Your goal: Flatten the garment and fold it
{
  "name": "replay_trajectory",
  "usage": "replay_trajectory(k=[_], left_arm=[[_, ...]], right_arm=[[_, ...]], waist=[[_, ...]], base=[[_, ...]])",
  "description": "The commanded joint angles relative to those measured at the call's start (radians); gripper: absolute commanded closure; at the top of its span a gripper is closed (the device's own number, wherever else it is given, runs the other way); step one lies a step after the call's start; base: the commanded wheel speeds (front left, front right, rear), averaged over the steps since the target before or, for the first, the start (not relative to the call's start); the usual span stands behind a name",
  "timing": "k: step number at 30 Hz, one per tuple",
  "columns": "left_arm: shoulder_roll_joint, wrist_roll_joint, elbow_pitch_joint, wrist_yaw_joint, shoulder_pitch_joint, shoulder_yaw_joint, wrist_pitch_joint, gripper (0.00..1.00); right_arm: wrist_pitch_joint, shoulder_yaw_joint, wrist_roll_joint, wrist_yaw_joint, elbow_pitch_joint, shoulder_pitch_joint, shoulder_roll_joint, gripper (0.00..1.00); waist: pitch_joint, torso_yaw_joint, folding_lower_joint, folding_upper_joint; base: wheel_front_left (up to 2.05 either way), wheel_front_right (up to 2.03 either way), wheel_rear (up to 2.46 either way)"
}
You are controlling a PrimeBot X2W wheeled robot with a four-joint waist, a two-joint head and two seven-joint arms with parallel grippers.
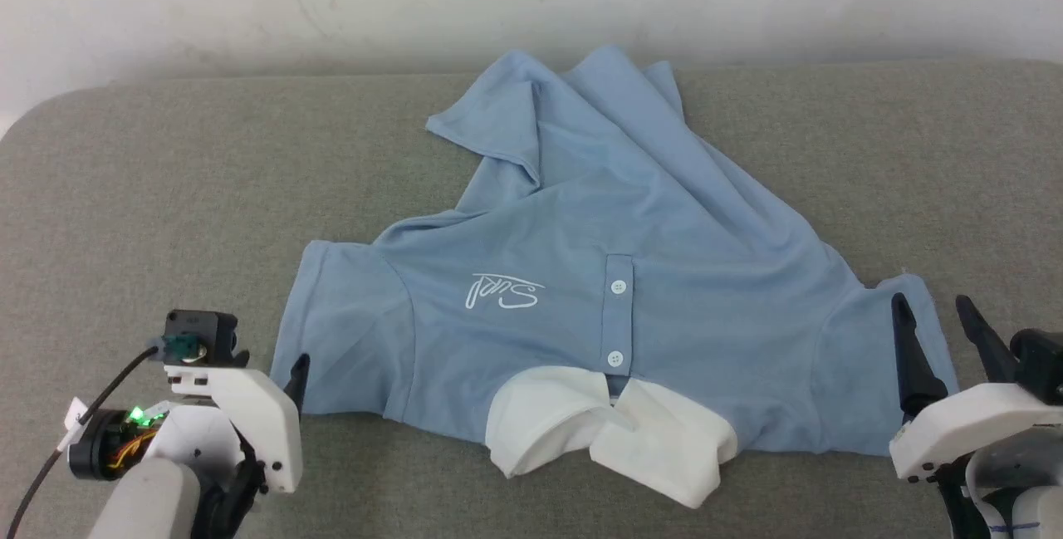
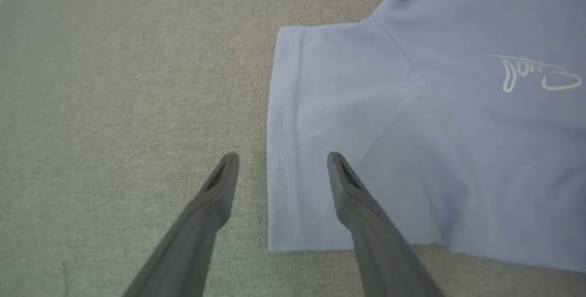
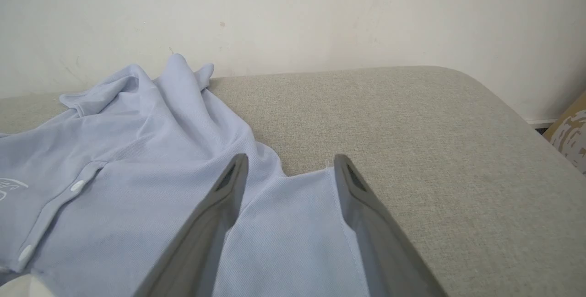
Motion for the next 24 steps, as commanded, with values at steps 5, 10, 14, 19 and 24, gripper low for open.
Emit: replay_trajectory(k=[5,10,14,19,24], left_arm=[[0.042,-0.023,-0.122,0.026,0.039,-0.012,0.207,0.00],[0.058,-0.036,-0.168,0.046,0.048,-0.015,0.310,0.00],[0.068,-0.040,-0.156,0.056,0.045,-0.016,0.352,0.00],[0.071,-0.047,-0.118,0.058,0.046,-0.025,0.388,0.00],[0.061,-0.084,-0.085,0.048,0.063,-0.036,0.441,1.00]], right_arm=[[0.008,0.001,-0.002,-0.001,-0.020,0.012,0.002,0.00],[0.004,0.015,0.004,-0.001,-0.016,0.003,0.005,0.00],[-0.001,0.015,0.007,-0.001,-0.014,-0.009,0.005,0.00],[-0.007,0.012,0.007,-0.001,-0.011,-0.019,0.006,0.00],[-0.015,0.012,0.006,-0.001,0.003,-0.023,0.007,0.00]], waist=[[0.023,-0.001,0.0001,0.0000],[0.052,-0.015,0.0001,0.0000],[0.081,-0.029,0.0001,0.0000],[0.104,-0.042,0.0001,0.0000],[0.109,-0.051,0.0001,0.0000]], base=[[0.00,0.00,0.00],[0.00,0.00,0.00],[0.00,0.00,0.00],[0.00,0.00,0.00],[0.00,0.00,0.00]])
